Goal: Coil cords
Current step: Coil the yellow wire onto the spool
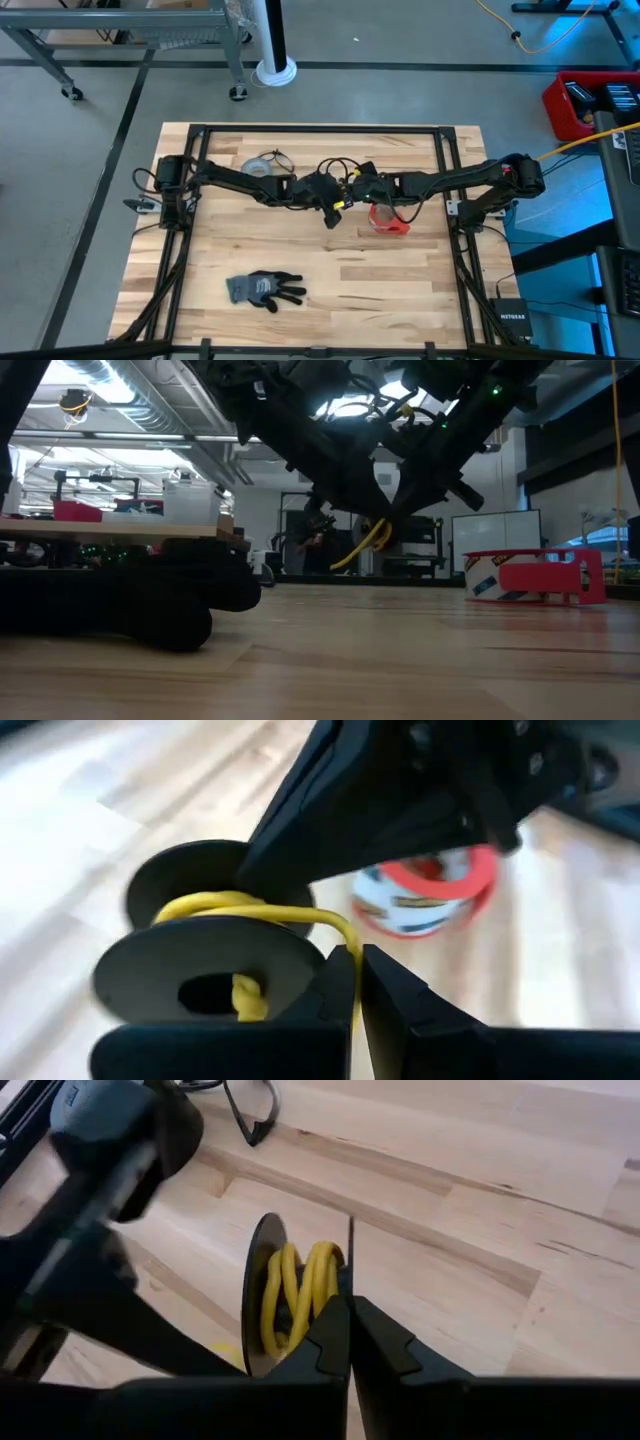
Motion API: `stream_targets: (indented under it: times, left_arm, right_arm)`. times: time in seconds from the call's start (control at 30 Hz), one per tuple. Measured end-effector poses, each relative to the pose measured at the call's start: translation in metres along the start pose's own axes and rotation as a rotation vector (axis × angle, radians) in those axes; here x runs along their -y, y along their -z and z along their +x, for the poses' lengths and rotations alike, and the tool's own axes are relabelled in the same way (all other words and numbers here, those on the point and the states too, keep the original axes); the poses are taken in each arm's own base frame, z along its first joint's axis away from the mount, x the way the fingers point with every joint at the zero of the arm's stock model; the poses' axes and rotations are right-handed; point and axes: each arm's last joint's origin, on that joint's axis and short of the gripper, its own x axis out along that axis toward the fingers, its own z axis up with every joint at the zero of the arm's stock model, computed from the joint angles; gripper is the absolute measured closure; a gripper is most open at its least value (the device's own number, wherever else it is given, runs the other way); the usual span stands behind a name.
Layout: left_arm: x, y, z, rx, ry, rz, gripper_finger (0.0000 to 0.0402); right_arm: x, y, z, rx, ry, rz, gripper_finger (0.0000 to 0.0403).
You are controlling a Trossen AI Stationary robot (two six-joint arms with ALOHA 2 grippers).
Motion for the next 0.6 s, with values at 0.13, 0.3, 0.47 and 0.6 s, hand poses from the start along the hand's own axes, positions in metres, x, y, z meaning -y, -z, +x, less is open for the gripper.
stream_targets:
  times: [0.13, 0.3, 0.47, 0.6]
  left_arm:
    - [0.015, 0.003, -0.005, 0.028, -0.057, 0.096, 0.0401]
    - [0.028, 0.008, -0.009, 0.053, -0.141, 0.171, 0.0401]
    - [0.033, 0.010, -0.011, 0.064, -0.180, 0.202, 0.0401]
    - [0.033, 0.010, -0.012, 0.065, -0.191, 0.229, 0.0401]
  right_arm:
    - [-0.001, -0.005, -0.008, 0.020, -0.025, 0.014, 0.0398]
    - [-0.003, -0.011, -0.017, 0.055, -0.067, 0.037, 0.0398]
    - [-0.004, -0.014, -0.023, 0.056, -0.099, 0.046, 0.0398]
    - [-0.004, -0.016, -0.027, 0.066, -0.113, 0.052, 0.0398]
